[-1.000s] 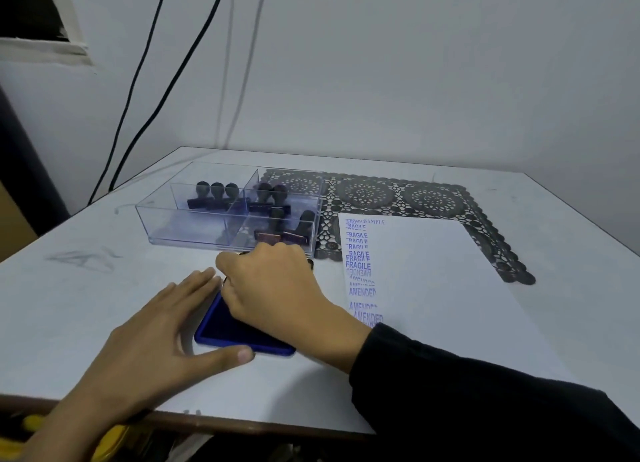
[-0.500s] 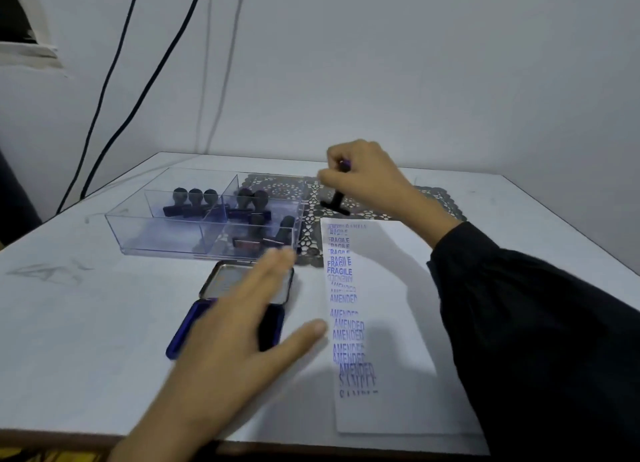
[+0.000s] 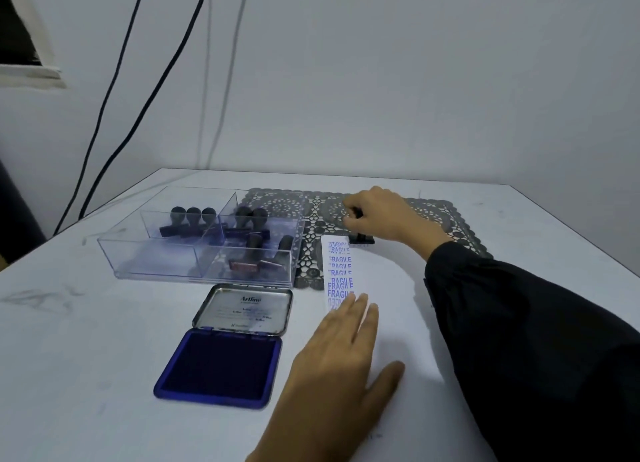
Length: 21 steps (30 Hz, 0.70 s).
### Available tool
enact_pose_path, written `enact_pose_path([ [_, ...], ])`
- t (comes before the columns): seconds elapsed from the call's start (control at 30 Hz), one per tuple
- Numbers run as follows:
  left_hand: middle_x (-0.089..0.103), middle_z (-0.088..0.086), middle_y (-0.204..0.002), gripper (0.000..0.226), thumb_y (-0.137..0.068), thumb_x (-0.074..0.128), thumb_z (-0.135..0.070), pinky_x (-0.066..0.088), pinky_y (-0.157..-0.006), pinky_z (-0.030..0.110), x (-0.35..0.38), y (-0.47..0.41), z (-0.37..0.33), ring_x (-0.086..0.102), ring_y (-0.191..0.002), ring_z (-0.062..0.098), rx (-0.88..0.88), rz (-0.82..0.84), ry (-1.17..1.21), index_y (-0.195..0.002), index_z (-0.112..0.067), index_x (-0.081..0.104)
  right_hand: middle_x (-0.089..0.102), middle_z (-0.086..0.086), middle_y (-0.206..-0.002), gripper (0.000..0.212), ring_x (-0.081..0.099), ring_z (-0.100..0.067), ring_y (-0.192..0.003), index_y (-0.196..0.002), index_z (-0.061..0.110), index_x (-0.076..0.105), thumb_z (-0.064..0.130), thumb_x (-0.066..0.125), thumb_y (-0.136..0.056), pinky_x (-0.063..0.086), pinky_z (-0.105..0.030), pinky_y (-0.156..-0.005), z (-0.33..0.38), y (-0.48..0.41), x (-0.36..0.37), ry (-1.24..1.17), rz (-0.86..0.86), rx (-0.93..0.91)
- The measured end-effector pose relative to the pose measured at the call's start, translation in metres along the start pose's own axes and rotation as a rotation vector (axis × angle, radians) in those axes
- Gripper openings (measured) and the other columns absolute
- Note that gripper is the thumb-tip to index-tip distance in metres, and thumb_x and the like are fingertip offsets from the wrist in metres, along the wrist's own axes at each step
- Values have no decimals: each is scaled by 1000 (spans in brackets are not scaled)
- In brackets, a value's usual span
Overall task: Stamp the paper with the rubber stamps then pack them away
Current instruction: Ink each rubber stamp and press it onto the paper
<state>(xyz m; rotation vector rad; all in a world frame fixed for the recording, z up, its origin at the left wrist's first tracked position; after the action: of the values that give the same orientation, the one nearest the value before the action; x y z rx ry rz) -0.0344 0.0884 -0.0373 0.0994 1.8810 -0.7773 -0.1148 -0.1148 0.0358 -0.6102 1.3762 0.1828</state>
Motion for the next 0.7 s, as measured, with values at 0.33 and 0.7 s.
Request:
enact_pose_path([
  [0.33,58,1,-133,60,-92,33,-55,46,-97,33,2,-1,-1,53,-125,13,-23,40,-83,-127,-14,62,42,0,-54,25,35,-16,-50,-62,18,36,13,52,-81,22,-24,-46,-2,3,19,66,-61,15],
  [0.7,49,5,-142,58,-95,37,-48,33,-110,30,-8,0,3,43,-133,17,-11,-50,91,-134,-9,54,43,2,-53,25,36,-17,-52,-59,19,41,15,55,-79,27,-24,-51,-11,11,-12,-130,-208,174],
])
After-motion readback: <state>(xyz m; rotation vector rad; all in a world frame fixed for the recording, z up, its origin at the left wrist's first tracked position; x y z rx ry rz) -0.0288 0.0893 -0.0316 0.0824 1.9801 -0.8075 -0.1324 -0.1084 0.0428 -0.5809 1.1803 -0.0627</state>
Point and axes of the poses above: each hand's wrist, its own y-axis away from the middle knuckle, its own x-axis out of the palm, z = x × y, the point moved 7 cm from there along -y, towards the middle knuckle
